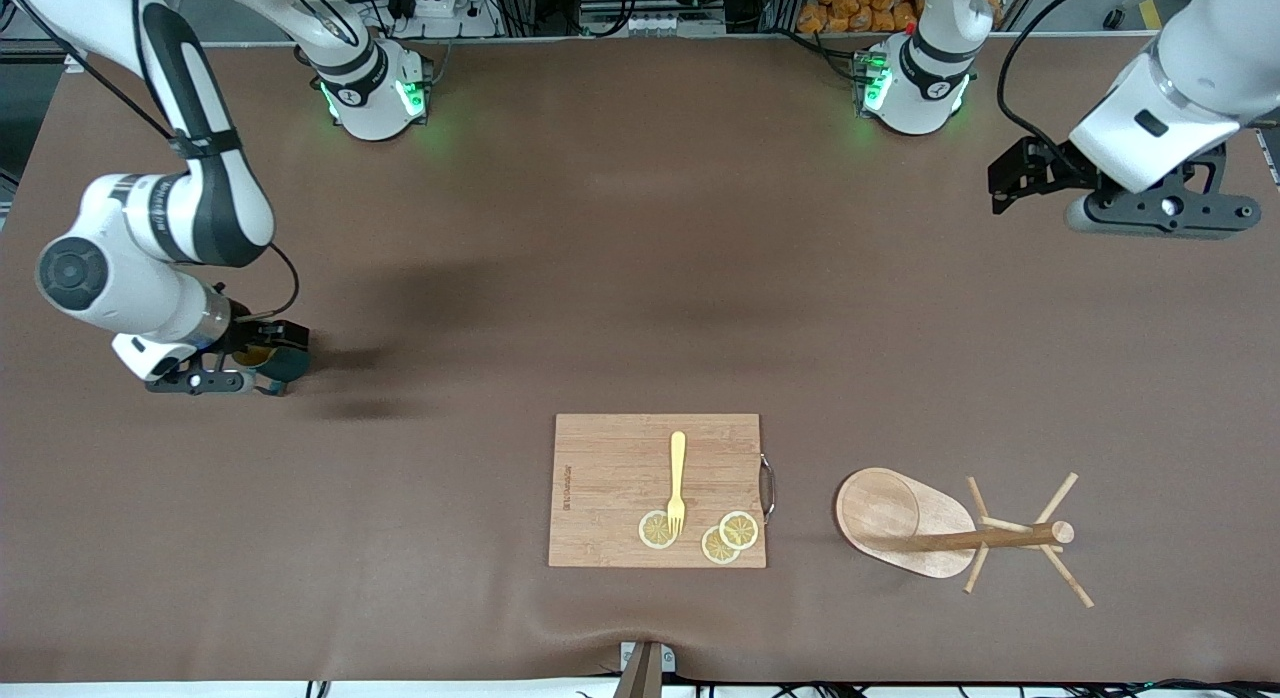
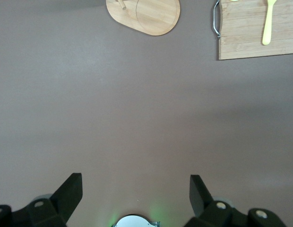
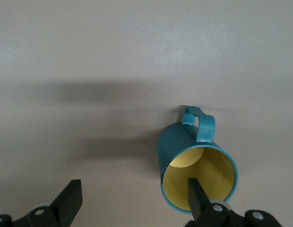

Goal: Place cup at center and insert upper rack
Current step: 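Close the right gripper on the teal mug's rim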

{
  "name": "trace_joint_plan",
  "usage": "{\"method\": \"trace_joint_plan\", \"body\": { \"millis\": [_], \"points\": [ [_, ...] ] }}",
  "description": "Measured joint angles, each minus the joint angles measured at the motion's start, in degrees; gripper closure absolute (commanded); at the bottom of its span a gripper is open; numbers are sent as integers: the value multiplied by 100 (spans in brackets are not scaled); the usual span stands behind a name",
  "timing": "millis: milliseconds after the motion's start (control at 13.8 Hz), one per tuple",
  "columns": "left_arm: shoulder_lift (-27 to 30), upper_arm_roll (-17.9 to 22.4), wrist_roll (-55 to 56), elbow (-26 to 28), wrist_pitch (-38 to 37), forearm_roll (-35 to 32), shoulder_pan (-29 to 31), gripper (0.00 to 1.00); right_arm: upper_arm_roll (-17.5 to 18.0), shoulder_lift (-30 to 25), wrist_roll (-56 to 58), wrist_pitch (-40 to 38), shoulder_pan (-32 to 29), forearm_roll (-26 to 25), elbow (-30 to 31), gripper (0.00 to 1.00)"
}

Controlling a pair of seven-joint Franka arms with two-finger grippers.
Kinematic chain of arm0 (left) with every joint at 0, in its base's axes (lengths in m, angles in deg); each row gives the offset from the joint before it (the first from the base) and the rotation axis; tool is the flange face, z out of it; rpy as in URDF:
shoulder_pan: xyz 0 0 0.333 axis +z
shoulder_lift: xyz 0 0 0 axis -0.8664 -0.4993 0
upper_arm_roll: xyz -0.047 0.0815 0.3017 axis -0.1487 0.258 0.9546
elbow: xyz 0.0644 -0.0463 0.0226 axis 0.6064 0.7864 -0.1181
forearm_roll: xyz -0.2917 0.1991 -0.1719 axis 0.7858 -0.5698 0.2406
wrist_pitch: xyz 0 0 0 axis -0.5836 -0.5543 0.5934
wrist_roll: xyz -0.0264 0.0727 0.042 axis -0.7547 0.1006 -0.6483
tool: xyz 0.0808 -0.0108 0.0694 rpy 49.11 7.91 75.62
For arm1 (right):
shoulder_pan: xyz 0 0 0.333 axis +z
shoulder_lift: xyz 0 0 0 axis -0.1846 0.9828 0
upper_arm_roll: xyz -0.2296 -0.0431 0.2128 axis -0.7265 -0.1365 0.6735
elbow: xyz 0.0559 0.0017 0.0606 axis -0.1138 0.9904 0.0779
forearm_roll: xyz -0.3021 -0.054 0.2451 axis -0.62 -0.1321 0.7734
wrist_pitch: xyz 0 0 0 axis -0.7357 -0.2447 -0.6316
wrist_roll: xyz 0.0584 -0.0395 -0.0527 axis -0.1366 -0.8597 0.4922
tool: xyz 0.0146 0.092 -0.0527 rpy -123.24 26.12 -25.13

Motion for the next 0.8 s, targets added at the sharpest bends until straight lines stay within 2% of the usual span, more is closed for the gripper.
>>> {"method": "trace_joint_plan", "body": {
  "millis": [72, 217, 507, 797],
  "points": [
    [-77, 7, 0, 1, 1, 0, 8, 0, 0, 0, 0, 136, -2, -12, 164, 24],
    [-247, 8, 0, 3, 13, 0, 12, 0, -1, 0, 5, 212, -3, -60, 304, 24],
    [-431, 10, -2, 3, 15, -1, 72, 0, -11, 14, 5, 254, -58, -400, 321, 26],
    [-556, -5, -5, 47, 13, 0, 80, 0, -17, 137, 5, 429, -152, -432, 350, 45]
  ]
}}
